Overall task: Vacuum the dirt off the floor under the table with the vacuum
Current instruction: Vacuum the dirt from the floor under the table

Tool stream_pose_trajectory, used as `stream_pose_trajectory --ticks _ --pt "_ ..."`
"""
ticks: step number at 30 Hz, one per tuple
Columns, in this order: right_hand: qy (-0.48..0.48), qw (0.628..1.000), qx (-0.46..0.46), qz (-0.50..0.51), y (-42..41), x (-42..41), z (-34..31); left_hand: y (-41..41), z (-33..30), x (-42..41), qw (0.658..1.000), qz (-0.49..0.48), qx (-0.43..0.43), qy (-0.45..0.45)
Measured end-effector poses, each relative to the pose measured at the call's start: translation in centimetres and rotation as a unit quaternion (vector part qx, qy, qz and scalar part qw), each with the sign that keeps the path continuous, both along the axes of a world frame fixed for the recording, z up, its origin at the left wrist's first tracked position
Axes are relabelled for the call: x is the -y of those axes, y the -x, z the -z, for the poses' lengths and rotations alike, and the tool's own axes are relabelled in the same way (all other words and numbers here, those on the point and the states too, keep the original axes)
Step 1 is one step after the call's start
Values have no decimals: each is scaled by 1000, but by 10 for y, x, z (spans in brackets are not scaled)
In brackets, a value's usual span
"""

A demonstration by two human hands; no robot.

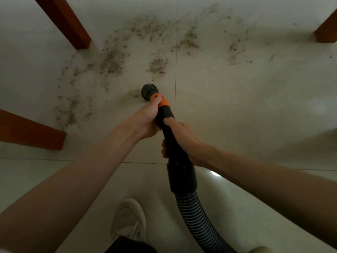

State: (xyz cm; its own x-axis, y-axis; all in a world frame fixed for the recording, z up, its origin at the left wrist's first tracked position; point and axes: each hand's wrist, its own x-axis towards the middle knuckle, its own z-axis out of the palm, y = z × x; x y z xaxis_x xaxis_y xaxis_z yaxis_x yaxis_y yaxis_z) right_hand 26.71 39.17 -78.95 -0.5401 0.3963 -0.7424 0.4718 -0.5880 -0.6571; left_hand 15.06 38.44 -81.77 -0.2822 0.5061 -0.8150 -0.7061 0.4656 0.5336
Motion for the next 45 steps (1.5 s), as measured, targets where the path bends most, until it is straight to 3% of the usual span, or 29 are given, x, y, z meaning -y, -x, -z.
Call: stream_pose_trajectory --ticks 16,25,34,45 --pt "34 997 -40 48 2 36 -2 -2 -10 30 998 58 -33 -7" --pt "39 988 -46 140 -14 26 5 -25 2 1 988 129 -84 15" --pt "38 997 -45 55 11 17 8 9 9 9 997 52 -59 20" --pt "6 991 -49 122 44 -19 19 26 3 -43 990 80 -115 19"
